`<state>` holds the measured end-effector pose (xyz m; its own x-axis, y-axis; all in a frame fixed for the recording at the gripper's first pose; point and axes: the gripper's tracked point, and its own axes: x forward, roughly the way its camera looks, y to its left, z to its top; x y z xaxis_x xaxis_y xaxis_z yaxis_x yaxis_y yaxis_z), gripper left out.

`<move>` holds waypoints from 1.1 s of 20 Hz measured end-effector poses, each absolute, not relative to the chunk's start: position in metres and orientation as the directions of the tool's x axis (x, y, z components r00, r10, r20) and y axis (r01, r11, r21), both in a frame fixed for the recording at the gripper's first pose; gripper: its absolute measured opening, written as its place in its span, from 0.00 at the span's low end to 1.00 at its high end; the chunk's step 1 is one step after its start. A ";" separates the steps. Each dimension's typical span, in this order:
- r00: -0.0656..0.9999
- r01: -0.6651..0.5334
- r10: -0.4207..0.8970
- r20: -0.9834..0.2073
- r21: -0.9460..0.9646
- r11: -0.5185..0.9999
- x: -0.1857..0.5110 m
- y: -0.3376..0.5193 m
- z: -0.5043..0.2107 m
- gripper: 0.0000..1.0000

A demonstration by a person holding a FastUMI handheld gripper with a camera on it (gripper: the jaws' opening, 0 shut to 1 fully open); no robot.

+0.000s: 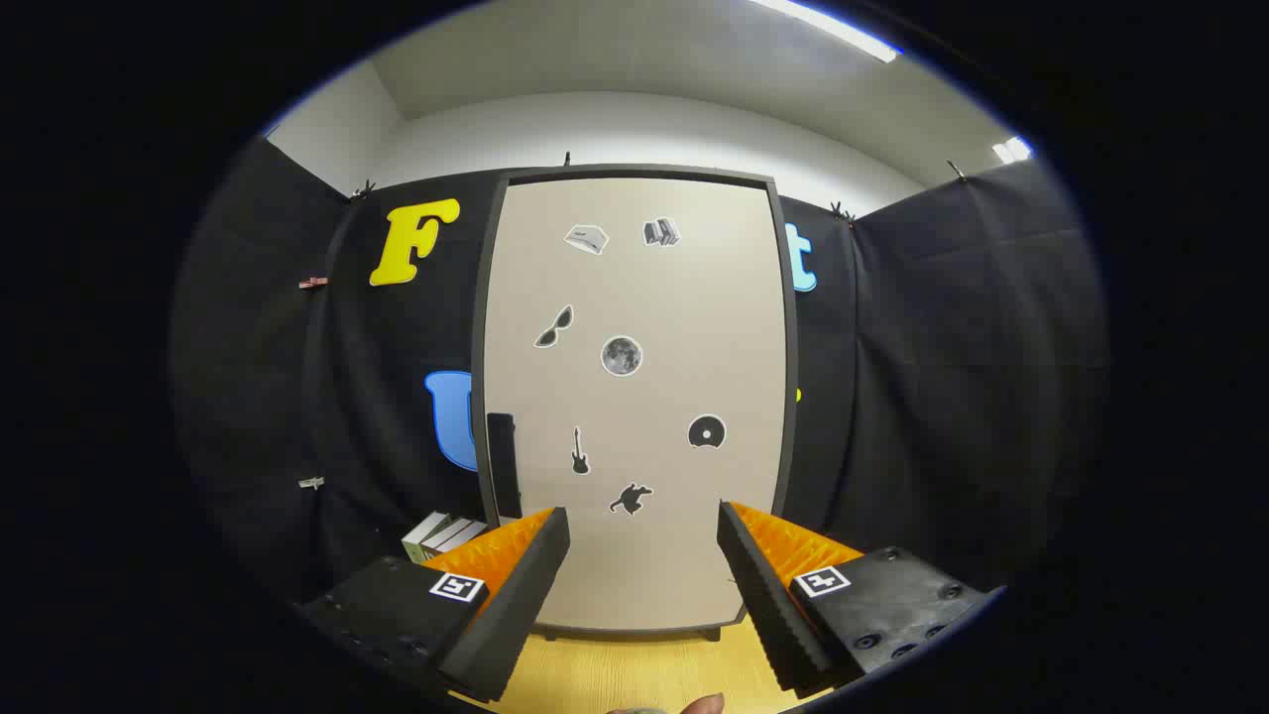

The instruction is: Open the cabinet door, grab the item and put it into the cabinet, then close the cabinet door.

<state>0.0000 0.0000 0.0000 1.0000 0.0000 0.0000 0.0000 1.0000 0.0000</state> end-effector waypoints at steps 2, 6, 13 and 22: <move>1.000 0.002 -0.002 0.001 -0.005 1.000 0.000 -0.001 0.000 0.97; 1.000 -0.001 0.001 0.004 0.006 1.000 -0.001 0.000 0.003 0.97; 1.000 0.002 -0.002 0.005 0.008 1.000 -0.004 0.001 0.004 0.97; 0.999 -0.037 0.037 0.006 0.035 0.999 0.001 0.027 0.004 0.97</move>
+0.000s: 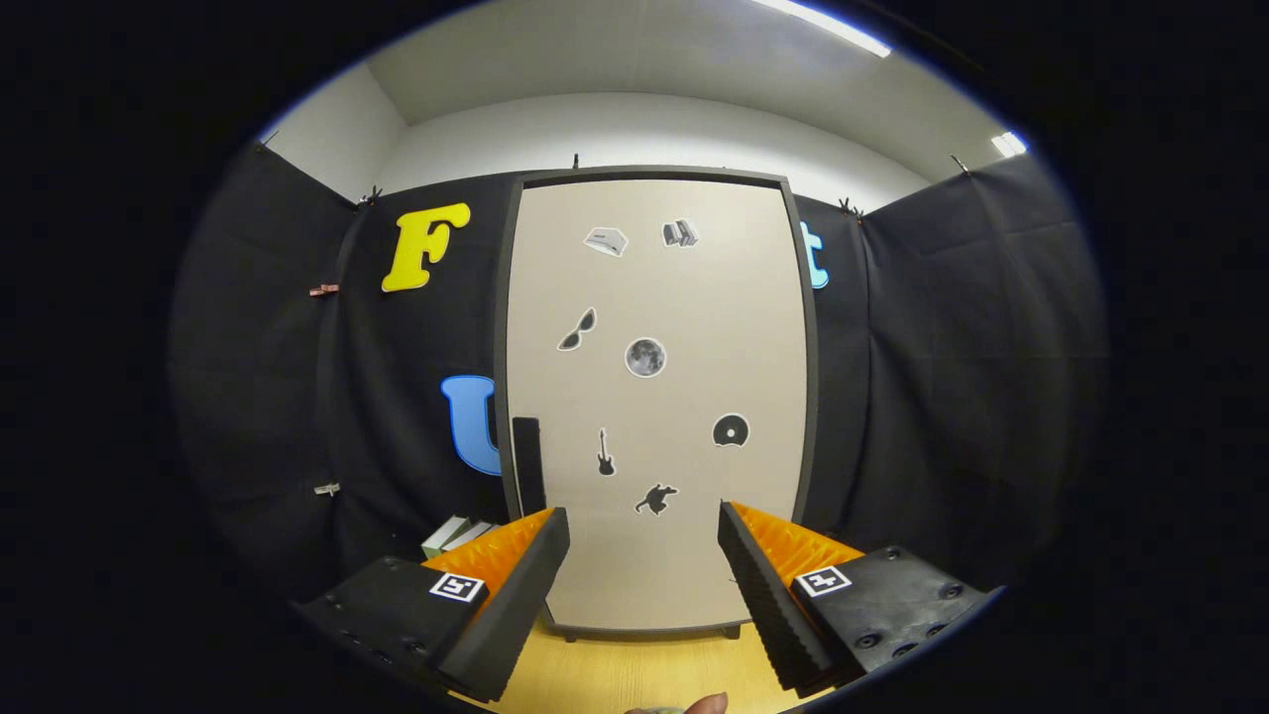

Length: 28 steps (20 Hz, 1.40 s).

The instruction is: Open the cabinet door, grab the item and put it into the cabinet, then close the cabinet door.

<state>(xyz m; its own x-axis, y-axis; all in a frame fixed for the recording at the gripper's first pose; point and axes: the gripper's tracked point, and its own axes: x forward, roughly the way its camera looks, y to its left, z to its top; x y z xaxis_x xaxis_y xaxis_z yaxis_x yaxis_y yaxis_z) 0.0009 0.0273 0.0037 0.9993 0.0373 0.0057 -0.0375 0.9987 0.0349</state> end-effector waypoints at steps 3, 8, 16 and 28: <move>0.999 -0.051 0.050 0.019 0.039 0.998 0.016 0.046 0.007 0.98; 0.995 -0.097 0.095 0.041 0.033 0.995 0.053 0.100 0.008 0.98; 0.998 -0.063 0.063 -0.003 0.033 0.997 0.139 0.155 -0.029 0.97; 0.997 0.014 -0.012 -0.073 0.029 0.999 0.200 0.153 -0.068 0.38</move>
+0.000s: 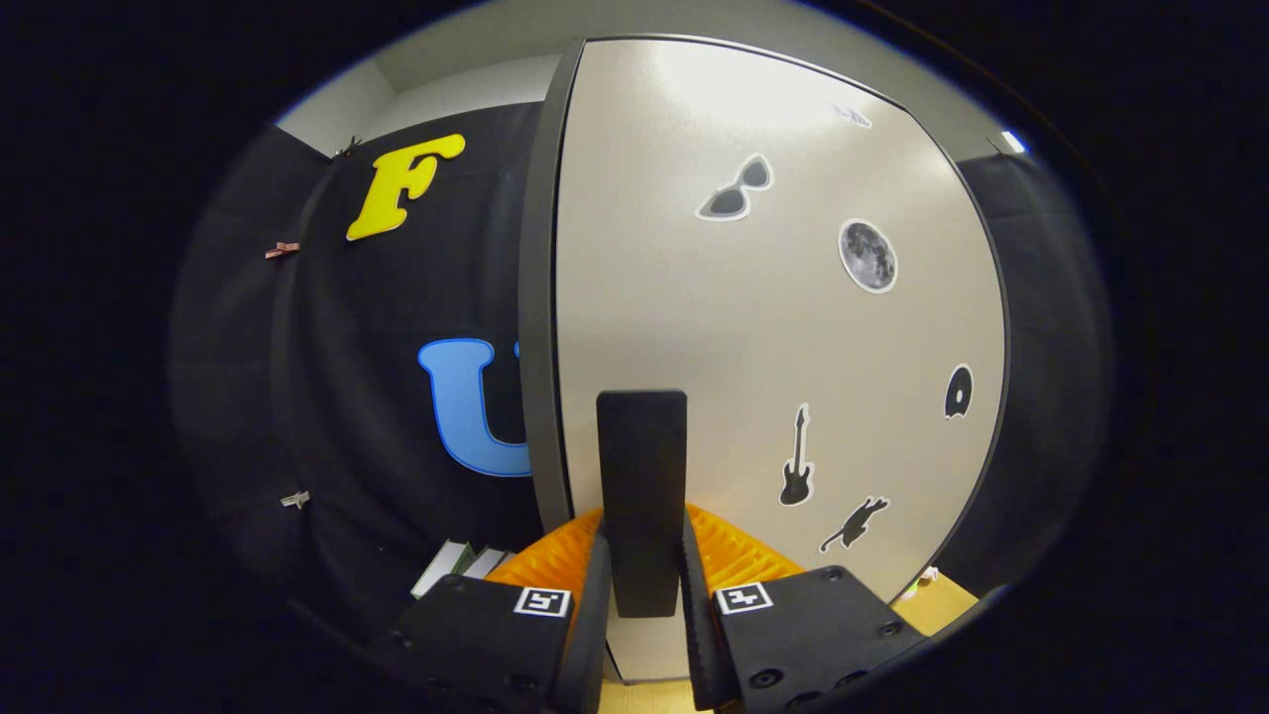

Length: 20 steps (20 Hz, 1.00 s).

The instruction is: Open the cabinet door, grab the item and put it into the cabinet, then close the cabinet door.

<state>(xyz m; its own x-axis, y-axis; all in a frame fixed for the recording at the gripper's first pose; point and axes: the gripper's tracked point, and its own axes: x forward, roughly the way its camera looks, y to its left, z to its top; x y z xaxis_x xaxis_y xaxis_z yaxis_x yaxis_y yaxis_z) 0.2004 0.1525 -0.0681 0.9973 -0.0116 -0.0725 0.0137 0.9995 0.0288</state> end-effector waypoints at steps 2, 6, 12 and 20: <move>0.998 0.033 -0.032 -0.049 0.016 0.999 0.199 0.151 -0.066 0.31; 0.998 0.008 -0.005 -0.068 0.042 0.999 0.196 0.151 -0.069 0.24; 0.995 -0.057 0.061 -0.075 0.054 0.997 0.168 0.152 -0.059 0.24; 0.981 -0.163 0.169 -0.095 0.067 0.984 0.107 0.135 -0.053 0.24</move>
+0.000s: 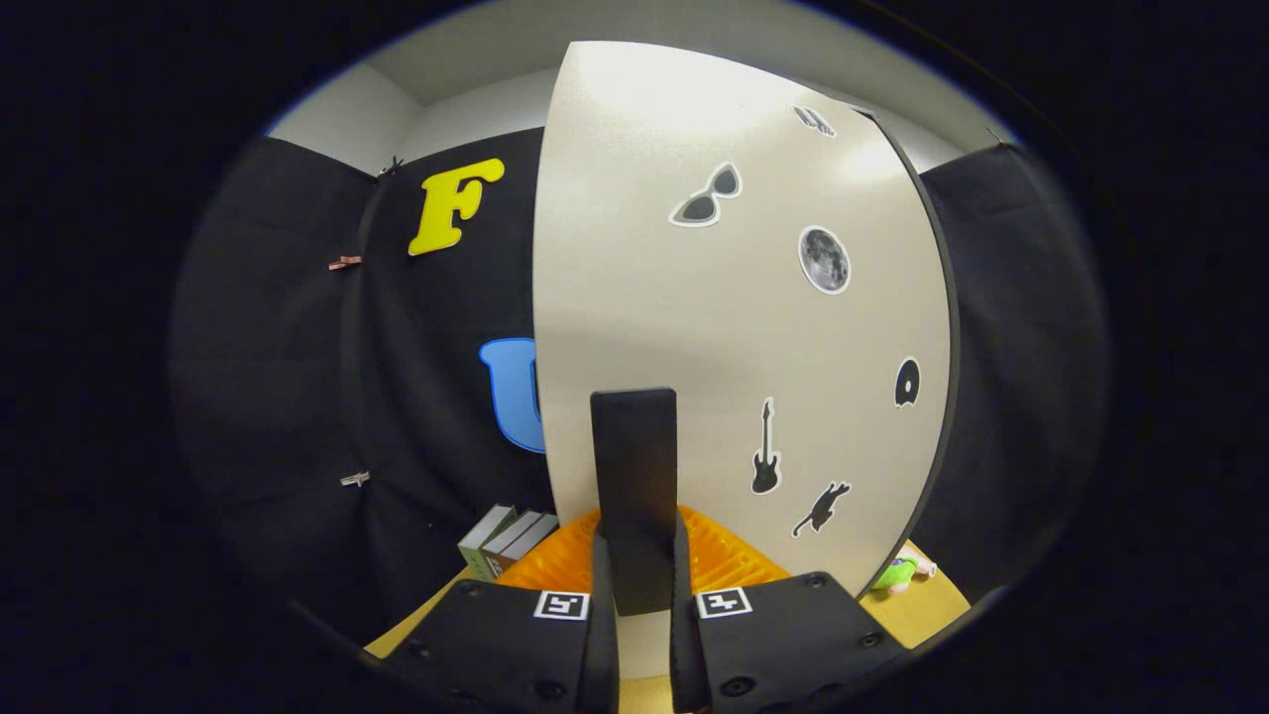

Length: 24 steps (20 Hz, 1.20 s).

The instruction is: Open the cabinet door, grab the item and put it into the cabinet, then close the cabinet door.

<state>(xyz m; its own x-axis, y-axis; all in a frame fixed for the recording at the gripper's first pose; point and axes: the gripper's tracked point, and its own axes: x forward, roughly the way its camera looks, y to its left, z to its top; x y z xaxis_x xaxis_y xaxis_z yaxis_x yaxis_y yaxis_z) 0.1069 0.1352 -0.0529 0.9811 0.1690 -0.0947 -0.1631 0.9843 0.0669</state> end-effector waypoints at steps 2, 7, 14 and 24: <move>0.979 -0.178 0.183 -0.090 0.062 0.982 0.098 0.129 -0.050 0.24; 0.977 -0.190 0.194 -0.094 0.049 0.981 0.072 0.109 -0.049 0.24; 0.982 -0.157 0.161 -0.102 0.046 0.987 0.044 0.071 -0.044 0.24; 0.996 -0.012 0.015 -0.087 0.036 0.999 0.025 0.010 -0.040 0.23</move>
<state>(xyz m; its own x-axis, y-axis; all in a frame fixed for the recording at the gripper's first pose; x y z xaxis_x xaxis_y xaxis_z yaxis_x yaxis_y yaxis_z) 0.0249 0.0095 -0.0395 0.9961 0.0154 -0.0869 -0.0123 0.9993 0.0359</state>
